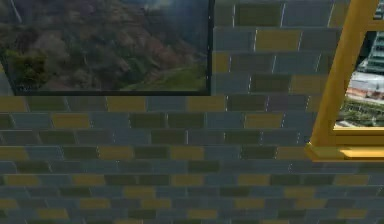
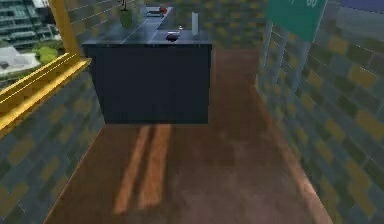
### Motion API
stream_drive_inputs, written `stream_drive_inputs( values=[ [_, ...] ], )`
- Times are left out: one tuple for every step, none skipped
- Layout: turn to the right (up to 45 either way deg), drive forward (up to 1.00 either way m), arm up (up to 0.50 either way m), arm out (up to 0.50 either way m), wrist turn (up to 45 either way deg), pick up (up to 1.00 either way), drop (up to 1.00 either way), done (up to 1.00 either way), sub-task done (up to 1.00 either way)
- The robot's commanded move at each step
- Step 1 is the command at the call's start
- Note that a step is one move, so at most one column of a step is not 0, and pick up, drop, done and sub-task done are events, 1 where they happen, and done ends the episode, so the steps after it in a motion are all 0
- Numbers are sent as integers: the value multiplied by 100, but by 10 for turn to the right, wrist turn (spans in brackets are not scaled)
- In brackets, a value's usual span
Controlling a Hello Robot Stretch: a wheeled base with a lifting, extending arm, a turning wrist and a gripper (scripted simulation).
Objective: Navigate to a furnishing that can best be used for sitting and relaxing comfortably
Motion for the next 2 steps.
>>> stream_drive_inputs(
  values=[
    [450, 0, 0, 0, 0, 0, 0, 0, 0],
    [450, 0, 0, 0, 0, 0, 0, 0, 0]
  ],
)
